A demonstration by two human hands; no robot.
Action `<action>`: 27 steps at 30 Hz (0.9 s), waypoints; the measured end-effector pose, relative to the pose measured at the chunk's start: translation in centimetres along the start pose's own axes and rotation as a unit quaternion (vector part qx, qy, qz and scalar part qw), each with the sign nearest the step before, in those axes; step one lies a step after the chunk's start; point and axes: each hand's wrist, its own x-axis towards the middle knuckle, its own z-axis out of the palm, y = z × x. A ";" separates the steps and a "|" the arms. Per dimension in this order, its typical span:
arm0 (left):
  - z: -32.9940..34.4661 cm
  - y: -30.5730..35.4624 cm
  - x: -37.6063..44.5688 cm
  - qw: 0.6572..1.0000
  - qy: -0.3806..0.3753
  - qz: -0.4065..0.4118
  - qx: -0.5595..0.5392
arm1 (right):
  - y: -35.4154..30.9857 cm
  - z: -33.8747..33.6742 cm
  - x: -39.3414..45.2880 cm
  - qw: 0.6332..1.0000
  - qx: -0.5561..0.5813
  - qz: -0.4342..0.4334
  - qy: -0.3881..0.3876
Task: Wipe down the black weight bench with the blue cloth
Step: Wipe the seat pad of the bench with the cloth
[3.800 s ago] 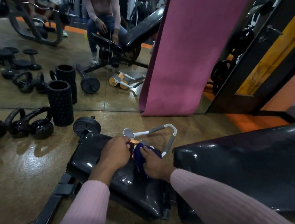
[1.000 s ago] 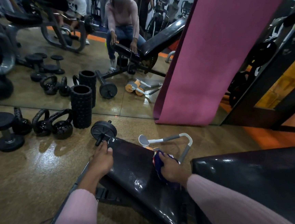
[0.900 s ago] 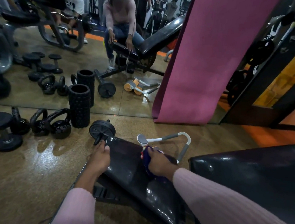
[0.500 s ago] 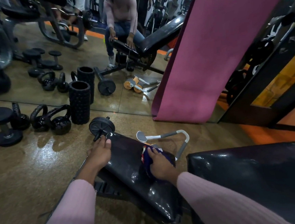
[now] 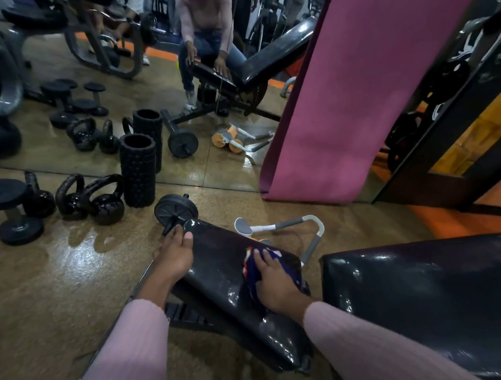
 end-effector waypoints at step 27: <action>0.9 -1.2 1.4 0.999 0.000 -0.011 -0.036 | 4.2 -0.1 -2.6 0.980 -0.049 -0.190 -0.013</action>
